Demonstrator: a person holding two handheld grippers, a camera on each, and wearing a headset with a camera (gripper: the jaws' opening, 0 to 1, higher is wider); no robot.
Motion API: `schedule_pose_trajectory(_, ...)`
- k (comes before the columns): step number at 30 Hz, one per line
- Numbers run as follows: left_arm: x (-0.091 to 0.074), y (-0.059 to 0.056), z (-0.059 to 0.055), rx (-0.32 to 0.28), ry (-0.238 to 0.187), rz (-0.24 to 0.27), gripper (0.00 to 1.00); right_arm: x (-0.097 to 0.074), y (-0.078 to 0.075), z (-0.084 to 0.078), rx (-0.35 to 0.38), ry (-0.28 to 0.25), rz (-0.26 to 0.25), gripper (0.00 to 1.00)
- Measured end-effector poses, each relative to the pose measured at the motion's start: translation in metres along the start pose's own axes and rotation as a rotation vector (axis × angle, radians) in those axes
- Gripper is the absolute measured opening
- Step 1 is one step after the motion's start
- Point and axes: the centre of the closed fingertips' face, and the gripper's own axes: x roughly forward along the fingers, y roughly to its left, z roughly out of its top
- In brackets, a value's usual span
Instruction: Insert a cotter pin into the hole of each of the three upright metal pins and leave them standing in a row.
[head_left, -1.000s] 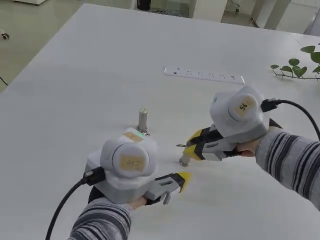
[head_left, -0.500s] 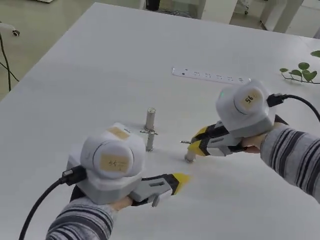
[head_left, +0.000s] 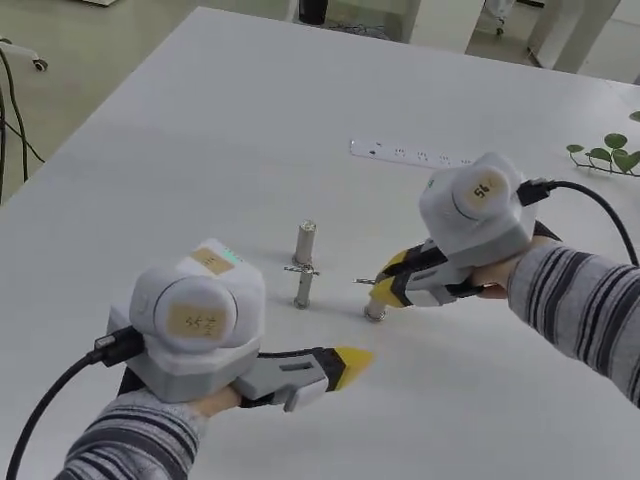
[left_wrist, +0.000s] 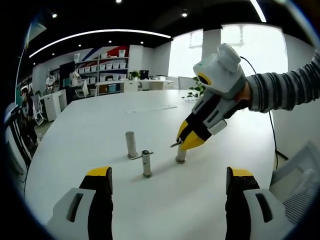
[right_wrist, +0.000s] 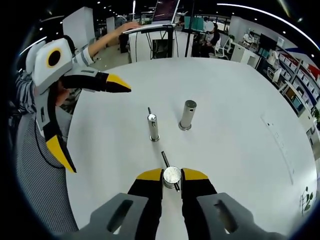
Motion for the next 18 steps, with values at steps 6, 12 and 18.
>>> schedule_pose_trajectory(6,0.0009,0.0016,0.0060,0.000,-0.019,0.002,0.98,0.0008,-0.0023,0.0018,0.018,-0.012,0.005,0.08)
schedule_pose_trajectory(12,0.0001,0.0002,0.0071,0.029,-0.015,0.002,0.99,0.0018,-0.0019,0.0028,-0.012,-0.010,0.021,0.08)
schedule_pose_trajectory(18,-0.0014,0.0053,0.0044,0.035,0.001,0.021,0.99,0.0023,-0.0026,0.0013,-0.012,0.006,0.022,0.09)
